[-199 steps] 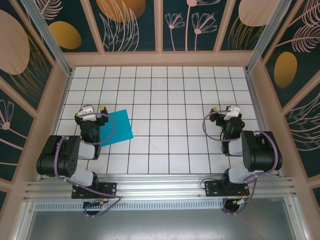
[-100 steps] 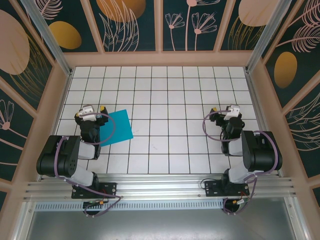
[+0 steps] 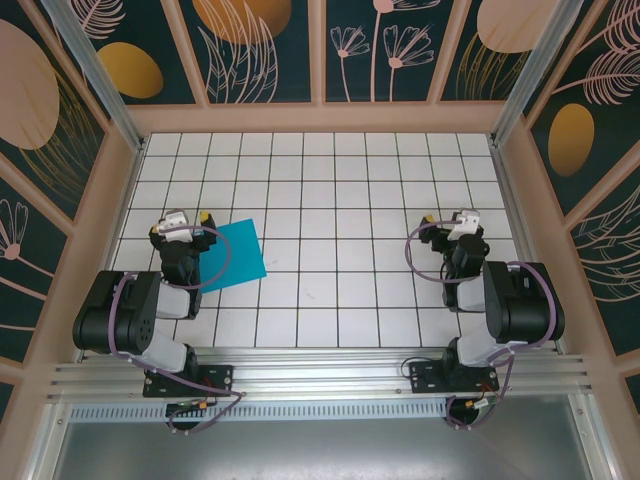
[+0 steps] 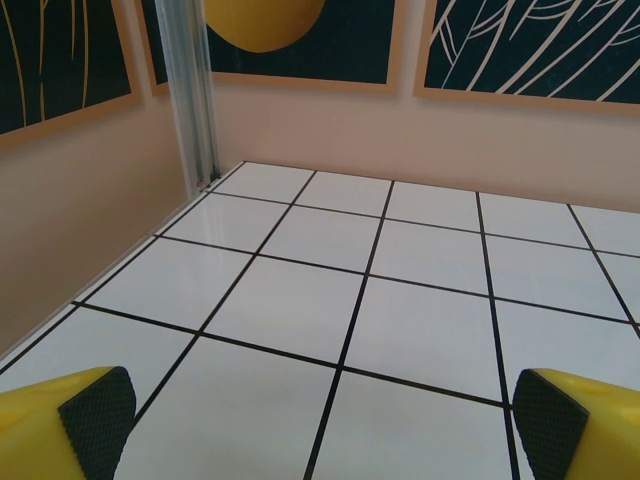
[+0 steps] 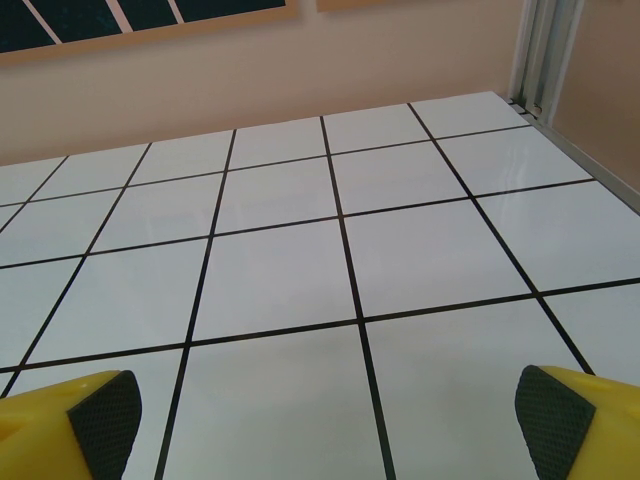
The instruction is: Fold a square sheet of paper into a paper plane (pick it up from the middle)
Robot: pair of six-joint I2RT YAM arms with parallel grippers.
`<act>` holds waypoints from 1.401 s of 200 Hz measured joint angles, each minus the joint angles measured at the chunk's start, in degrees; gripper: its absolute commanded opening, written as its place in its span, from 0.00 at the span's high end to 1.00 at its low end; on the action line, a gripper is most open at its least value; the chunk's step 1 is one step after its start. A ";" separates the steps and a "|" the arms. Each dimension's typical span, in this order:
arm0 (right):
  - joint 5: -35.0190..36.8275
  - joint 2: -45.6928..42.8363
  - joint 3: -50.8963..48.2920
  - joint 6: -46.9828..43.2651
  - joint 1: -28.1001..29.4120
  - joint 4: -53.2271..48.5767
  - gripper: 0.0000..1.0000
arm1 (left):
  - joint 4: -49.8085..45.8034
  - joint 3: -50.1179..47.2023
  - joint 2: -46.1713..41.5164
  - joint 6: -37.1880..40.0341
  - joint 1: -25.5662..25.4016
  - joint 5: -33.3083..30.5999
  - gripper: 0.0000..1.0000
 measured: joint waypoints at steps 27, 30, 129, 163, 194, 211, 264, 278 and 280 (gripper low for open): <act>-1.25 -0.02 0.02 -0.66 0.00 0.00 0.01 | 0.00 0.00 0.00 0.00 0.00 0.00 0.01; -1.36 -0.04 0.02 -0.70 0.00 0.00 0.01 | 0.00 0.00 0.00 0.00 0.00 0.00 0.01; -3.43 -21.31 14.82 9.05 0.66 -41.11 0.01 | -2.14 -4.46 -9.11 -0.22 0.00 0.00 0.01; -10.05 -21.70 20.11 17.35 0.42 -56.22 0.02 | -11.23 -3.74 -24.90 -1.75 0.00 0.33 0.01; -22.03 -21.35 20.26 22.03 0.57 -60.13 0.02 | -21.92 -3.45 -37.16 -4.87 0.00 -0.26 0.01; -26.08 -21.35 20.20 23.91 2.89 -60.15 0.02 | -28.13 -2.64 -42.91 -6.86 0.00 -0.15 0.01; -26.93 -20.65 21.40 28.00 16.79 -60.98 0.04 | -43.60 3.23 -47.65 -12.04 0.00 4.85 0.01; -25.62 -19.82 22.45 29.35 20.28 -61.02 0.04 | -46.86 4.66 -47.21 -13.92 0.00 5.64 0.01; -25.53 -19.69 22.60 29.55 20.83 -60.98 0.05 | -47.39 4.92 -47.10 -14.16 0.00 5.64 0.01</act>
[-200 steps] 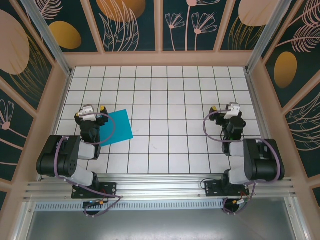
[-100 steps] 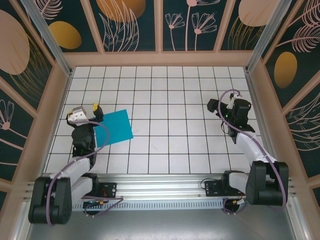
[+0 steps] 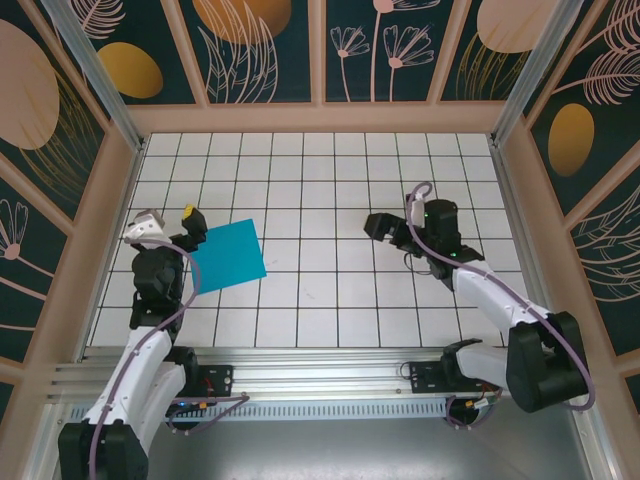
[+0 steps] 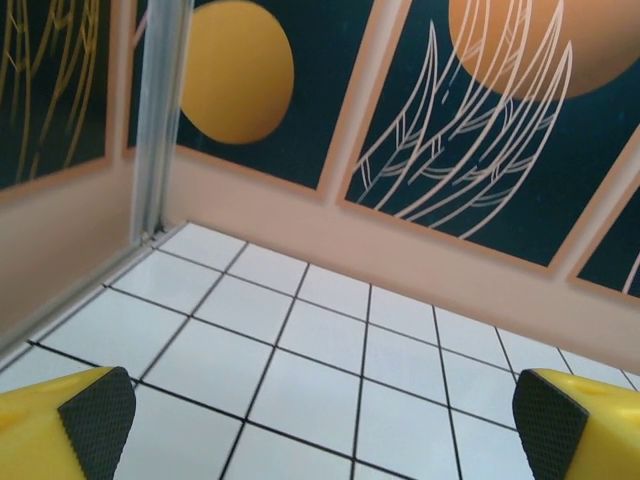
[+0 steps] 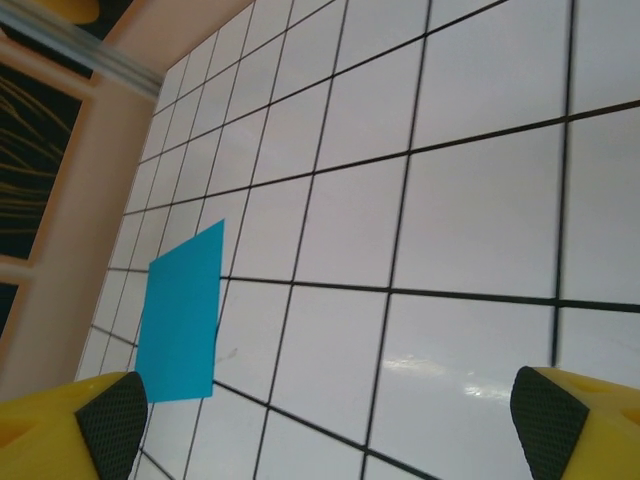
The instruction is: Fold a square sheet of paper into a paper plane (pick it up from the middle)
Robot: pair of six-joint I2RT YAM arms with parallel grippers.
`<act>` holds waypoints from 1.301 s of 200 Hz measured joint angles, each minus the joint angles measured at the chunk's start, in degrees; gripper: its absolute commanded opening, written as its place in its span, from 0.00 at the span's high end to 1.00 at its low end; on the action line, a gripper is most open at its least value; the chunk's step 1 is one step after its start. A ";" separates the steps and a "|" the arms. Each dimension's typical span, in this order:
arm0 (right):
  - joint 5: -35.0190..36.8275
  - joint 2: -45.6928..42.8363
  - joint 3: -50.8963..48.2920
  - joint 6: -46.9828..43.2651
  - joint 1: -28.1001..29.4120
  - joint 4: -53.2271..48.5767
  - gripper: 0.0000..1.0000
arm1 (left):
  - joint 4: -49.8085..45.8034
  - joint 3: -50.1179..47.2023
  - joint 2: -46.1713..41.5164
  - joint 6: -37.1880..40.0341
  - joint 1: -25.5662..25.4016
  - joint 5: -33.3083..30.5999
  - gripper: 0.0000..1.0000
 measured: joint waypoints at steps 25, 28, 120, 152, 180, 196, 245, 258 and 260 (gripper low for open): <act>1.79 2.99 2.73 1.88 6.58 -0.04 0.08 | -6.32 3.45 1.38 -4.52 0.00 -0.83 0.01; 1.97 3.74 3.26 2.05 7.37 0.00 0.08 | -6.97 3.72 1.42 -5.07 0.00 -0.94 0.01; 7.15 28.13 22.49 4.00 21.05 -1.40 0.13 | -17.62 6.71 14.29 -17.62 0.00 8.33 0.04; 7.69 32.06 24.26 5.97 21.18 -0.02 0.13 | -18.10 13.14 31.06 -17.53 0.00 15.04 0.06; 7.23 34.95 25.64 6.75 21.18 0.55 0.13 | -18.18 16.74 39.69 -17.31 0.00 17.70 0.05; 7.23 35.21 25.64 6.99 21.18 0.59 0.12 | -18.27 18.21 43.15 -16.87 0.00 18.40 0.05; 7.76 35.21 25.64 7.13 21.18 0.61 0.11 | -18.27 22.34 52.09 -15.21 0.07 19.96 0.05; 8.37 35.19 25.46 7.10 21.18 0.26 0.11 | -17.51 22.64 52.68 -15.13 0.11 20.79 0.05; 8.46 35.19 25.46 7.06 21.18 0.24 0.11 | -17.42 22.62 52.74 -15.06 0.11 20.76 0.05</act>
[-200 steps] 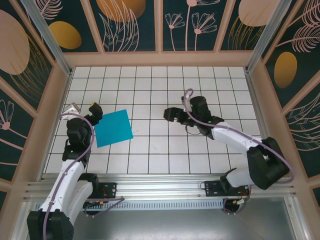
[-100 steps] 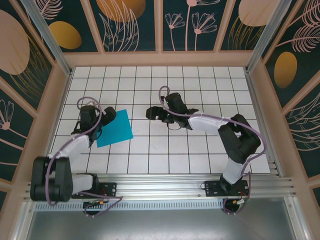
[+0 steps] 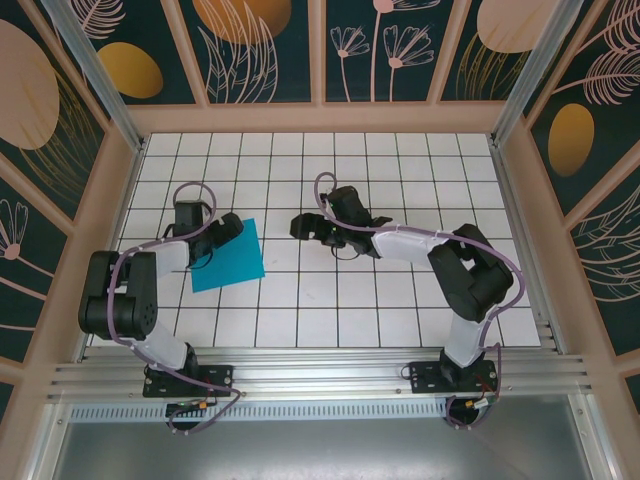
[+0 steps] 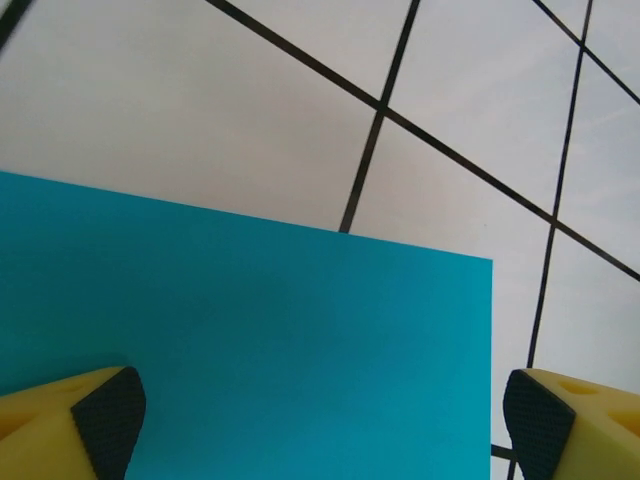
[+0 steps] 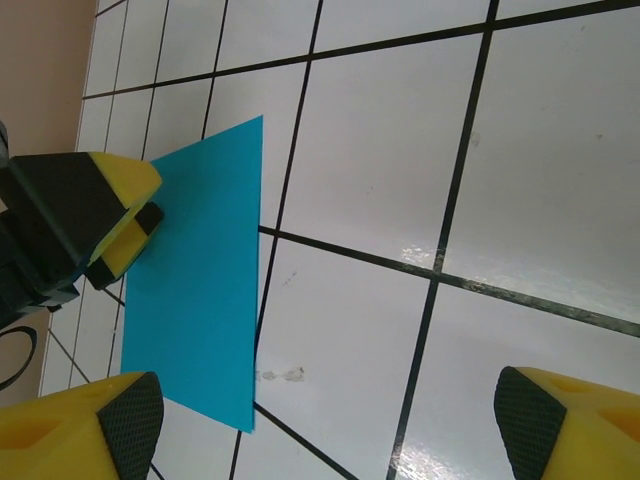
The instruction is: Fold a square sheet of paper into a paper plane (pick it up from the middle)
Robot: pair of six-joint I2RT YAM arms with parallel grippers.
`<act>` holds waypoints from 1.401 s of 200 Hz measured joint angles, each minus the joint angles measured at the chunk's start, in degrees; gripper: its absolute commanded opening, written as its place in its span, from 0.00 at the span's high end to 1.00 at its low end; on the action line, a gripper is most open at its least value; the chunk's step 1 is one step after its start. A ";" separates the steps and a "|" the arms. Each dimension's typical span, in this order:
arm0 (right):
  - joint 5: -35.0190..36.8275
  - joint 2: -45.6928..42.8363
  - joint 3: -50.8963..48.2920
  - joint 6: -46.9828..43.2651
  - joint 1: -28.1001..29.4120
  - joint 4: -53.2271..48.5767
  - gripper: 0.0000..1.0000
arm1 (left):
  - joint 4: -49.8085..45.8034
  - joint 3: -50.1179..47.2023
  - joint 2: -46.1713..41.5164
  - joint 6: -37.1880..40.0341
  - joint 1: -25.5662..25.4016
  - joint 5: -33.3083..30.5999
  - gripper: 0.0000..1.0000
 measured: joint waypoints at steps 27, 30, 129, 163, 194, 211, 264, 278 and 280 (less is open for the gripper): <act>1.16 -0.70 -2.34 -0.33 -0.55 -0.68 0.11 | 1.40 -0.33 0.26 0.07 -0.07 1.14 0.05; 1.31 -0.94 -2.82 -0.33 -0.66 -0.76 0.11 | 1.55 -0.35 0.28 0.07 -0.13 1.22 0.05; 3.76 -12.41 -14.19 0.55 -9.68 -1.77 0.10 | 8.92 0.96 4.09 -4.90 -17.35 0.70 0.04; 3.82 -15.98 -17.14 0.81 -12.11 -2.05 0.09 | 11.50 4.76 8.20 -7.41 -23.89 0.52 0.05; 3.41 -18.10 -17.64 0.76 -12.44 -2.25 0.10 | 11.37 5.90 8.85 -9.38 -28.04 0.26 0.03; 2.51 -18.45 -17.64 0.79 -12.44 -2.23 0.11 | 9.88 5.90 8.04 -10.29 -28.68 -0.13 0.02; -0.61 -17.14 -14.32 1.62 -11.43 -3.65 0.13 | 0.00 5.70 0.04 -11.13 -28.55 -4.63 0.02; -1.38 -15.04 -11.32 1.62 -10.73 -3.65 0.13 | -1.27 5.70 -2.95 -11.13 -28.22 -5.99 0.01; -1.51 -14.58 -10.75 1.62 -10.62 -3.61 0.13 | -1.38 5.70 -3.48 -11.15 -28.11 -6.23 0.01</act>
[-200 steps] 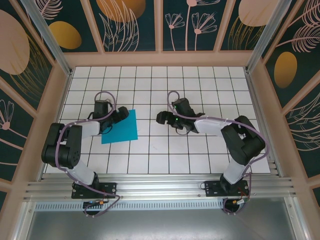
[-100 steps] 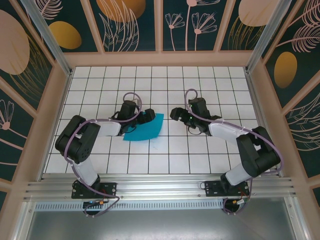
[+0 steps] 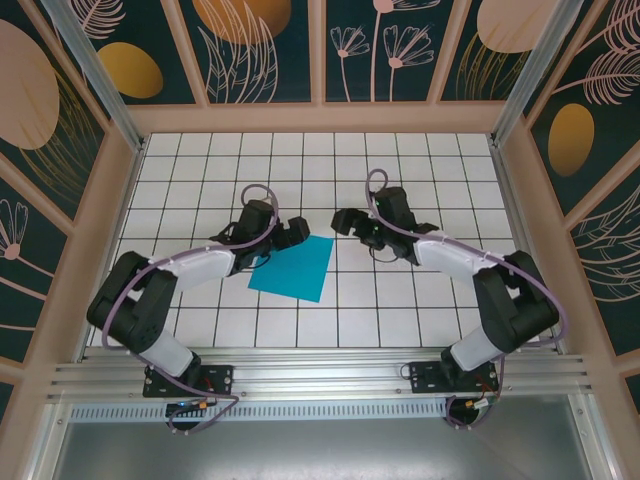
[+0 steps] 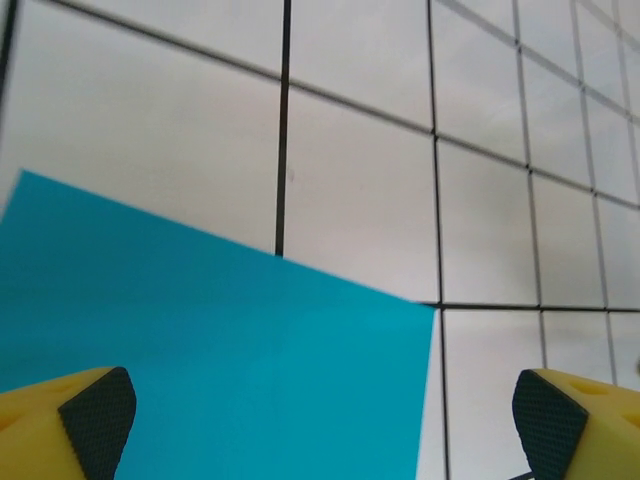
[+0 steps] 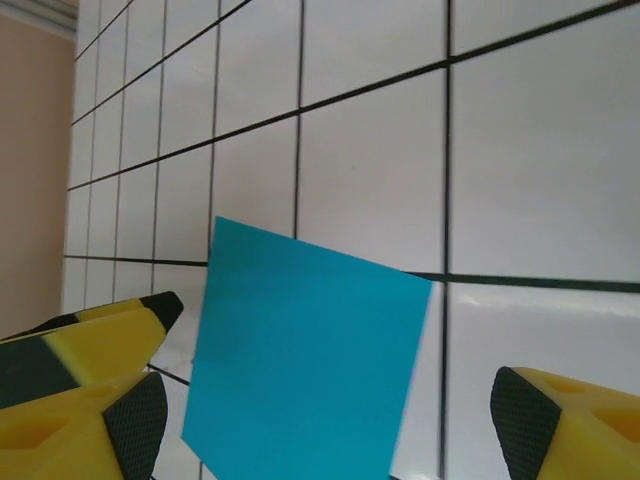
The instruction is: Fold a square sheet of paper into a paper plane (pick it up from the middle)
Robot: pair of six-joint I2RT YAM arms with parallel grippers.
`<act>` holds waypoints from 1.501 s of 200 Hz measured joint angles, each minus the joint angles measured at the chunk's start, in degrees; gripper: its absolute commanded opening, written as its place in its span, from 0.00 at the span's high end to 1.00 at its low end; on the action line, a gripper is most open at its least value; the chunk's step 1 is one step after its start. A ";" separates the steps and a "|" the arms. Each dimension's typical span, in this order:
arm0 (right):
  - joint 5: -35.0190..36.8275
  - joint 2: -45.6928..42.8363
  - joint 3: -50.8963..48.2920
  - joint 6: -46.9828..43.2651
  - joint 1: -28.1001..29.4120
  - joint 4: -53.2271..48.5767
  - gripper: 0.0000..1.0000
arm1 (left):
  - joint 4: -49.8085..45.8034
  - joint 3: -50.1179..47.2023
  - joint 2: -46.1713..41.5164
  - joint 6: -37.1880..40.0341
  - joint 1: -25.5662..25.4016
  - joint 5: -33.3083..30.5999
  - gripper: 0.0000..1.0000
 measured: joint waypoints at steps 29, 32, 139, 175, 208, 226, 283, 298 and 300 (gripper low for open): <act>-1.49 6.34 7.10 0.00 1.55 -0.07 0.15 | -0.35 -1.49 -6.40 -0.22 2.25 -3.19 0.01; -1.53 6.95 7.76 -0.02 1.73 -0.07 0.15 | -0.39 -1.84 -7.08 -0.22 2.58 -3.54 0.01; -3.74 23.26 22.91 1.79 7.28 -1.31 0.16 | -5.88 -13.25 -25.75 -1.92 9.38 -16.83 0.01; -4.04 27.23 28.92 1.84 9.62 -3.04 0.17 | -7.69 -15.37 -30.80 -2.25 9.49 -21.86 0.01; -4.07 30.56 32.11 1.95 11.39 -4.85 0.22 | -8.68 -17.53 -32.44 -2.97 9.68 -23.67 0.01; -3.26 30.99 32.11 1.86 12.22 -7.17 0.22 | -8.61 -19.17 -33.42 -3.45 9.68 -24.44 0.01; -1.05 26.40 24.22 1.51 16.90 -9.14 0.22 | -8.37 -21.31 -35.54 -3.85 9.73 -25.24 0.01; -1.09 24.85 21.57 1.70 18.21 -8.72 0.22 | -8.35 -21.31 -35.58 -3.82 9.73 -25.44 0.01; -1.14 24.70 21.24 1.73 18.36 -8.63 0.22 | -8.37 -21.31 -35.58 -3.85 9.73 -25.46 0.01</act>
